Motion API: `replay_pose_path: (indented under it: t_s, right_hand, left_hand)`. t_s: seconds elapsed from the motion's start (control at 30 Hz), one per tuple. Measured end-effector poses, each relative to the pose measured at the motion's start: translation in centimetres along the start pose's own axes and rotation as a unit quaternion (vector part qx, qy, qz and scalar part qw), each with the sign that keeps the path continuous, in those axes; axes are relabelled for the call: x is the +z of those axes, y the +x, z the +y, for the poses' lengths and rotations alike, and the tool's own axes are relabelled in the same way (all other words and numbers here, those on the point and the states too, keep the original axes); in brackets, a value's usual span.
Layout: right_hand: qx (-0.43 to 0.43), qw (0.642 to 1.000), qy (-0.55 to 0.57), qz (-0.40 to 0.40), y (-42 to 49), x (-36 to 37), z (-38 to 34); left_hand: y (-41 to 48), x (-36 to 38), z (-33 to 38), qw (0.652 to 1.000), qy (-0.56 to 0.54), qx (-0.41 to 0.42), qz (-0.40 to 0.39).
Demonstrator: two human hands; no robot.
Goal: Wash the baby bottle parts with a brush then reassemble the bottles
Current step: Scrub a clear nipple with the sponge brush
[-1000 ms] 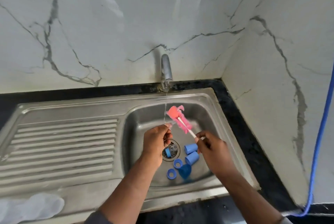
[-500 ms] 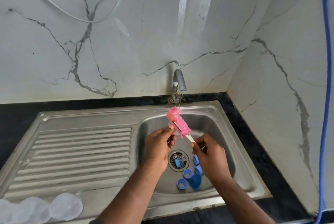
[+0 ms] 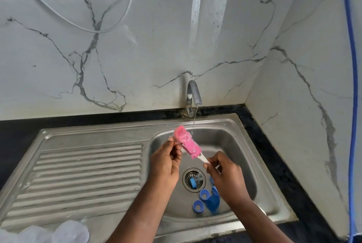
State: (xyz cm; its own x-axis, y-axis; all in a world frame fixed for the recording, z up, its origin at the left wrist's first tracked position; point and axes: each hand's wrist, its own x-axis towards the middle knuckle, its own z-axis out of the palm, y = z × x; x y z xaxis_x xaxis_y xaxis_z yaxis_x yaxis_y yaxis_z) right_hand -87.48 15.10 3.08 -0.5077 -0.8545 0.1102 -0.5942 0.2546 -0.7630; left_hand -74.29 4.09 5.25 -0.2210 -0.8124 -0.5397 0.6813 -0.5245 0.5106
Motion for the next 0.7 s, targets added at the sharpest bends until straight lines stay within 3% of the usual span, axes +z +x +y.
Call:
replay_pose_path:
  t_s: [0.17, 0.4, 0.7]
  right_hand:
    - [0.013, 1.0, 0.019, 0.02, 1.2, 0.1, -0.9]
    - [0.038, 0.998, 0.04, -0.009, 0.4, -0.6, -0.2]
    - [0.05, 0.997, -0.03, -0.049, 1.8, 1.2, -1.6]
  left_hand:
    - [-0.5, 0.7, -0.7, 0.999, 0.016, 0.001, -0.033]
    - [1.1, -0.2, 1.1, 1.0, 0.0, -0.002, -0.018]
    - [1.9, -0.1, 0.1, 0.985, 0.158, 0.051, -0.044]
